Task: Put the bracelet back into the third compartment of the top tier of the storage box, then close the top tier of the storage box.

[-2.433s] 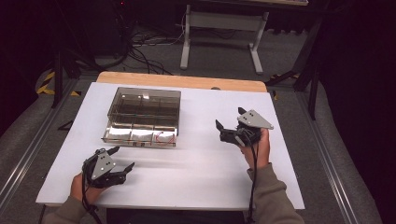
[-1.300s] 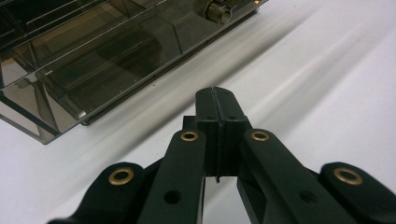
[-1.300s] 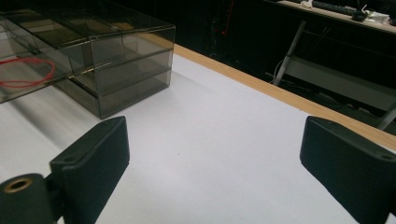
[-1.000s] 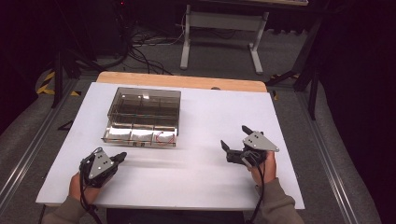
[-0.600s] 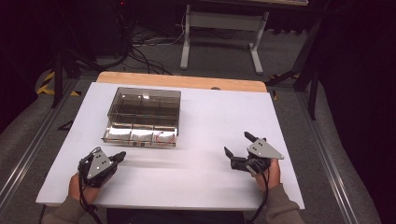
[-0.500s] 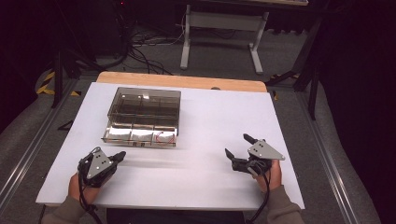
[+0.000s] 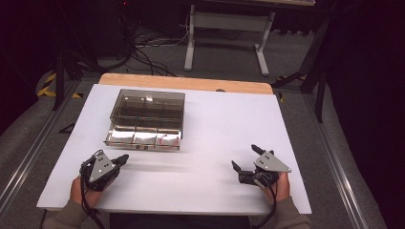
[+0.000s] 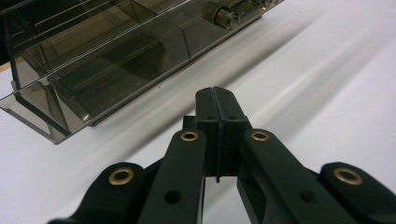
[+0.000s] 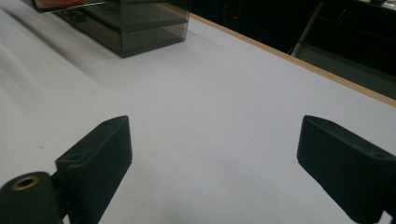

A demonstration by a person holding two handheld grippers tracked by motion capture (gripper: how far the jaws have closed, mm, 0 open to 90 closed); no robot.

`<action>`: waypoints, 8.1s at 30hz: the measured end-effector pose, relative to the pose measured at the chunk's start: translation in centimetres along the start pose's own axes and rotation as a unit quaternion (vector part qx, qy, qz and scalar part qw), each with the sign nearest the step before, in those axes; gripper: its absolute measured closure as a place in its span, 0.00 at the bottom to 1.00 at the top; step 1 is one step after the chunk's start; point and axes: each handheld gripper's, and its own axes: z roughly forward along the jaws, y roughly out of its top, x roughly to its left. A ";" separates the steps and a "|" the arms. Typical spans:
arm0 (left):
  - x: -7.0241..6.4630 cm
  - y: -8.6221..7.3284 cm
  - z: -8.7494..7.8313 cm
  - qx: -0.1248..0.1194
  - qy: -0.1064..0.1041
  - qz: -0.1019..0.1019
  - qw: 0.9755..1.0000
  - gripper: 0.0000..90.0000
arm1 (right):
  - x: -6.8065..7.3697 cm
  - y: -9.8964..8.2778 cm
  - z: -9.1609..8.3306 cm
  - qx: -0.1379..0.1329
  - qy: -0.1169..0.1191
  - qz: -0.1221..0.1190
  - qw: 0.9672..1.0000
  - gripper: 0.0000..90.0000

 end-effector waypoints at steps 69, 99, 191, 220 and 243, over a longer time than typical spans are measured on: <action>1.4 2.2 2.3 -0.021 0.017 0.015 1.000 0.99 | 1.7 -0.4 0.3 -0.013 -0.014 -0.029 0.999 0.09; 2.2 3.1 3.4 -0.030 0.036 0.014 0.999 0.99 | 1.6 -0.4 0.2 -0.012 -0.014 -0.026 0.999 0.08; 4.1 4.8 6.9 -0.028 0.052 0.022 0.998 0.99 | 1.9 -0.3 0.4 -0.009 -0.015 -0.036 0.999 0.08; 4.1 5.3 6.9 -0.038 0.060 0.032 0.997 0.99 | 1.9 -0.4 0.6 -0.003 -0.015 -0.042 0.999 0.08; 3.3 5.8 5.3 -0.067 0.052 0.044 0.995 0.76 | 2.0 -0.3 0.5 -0.004 -0.013 -0.047 0.999 0.08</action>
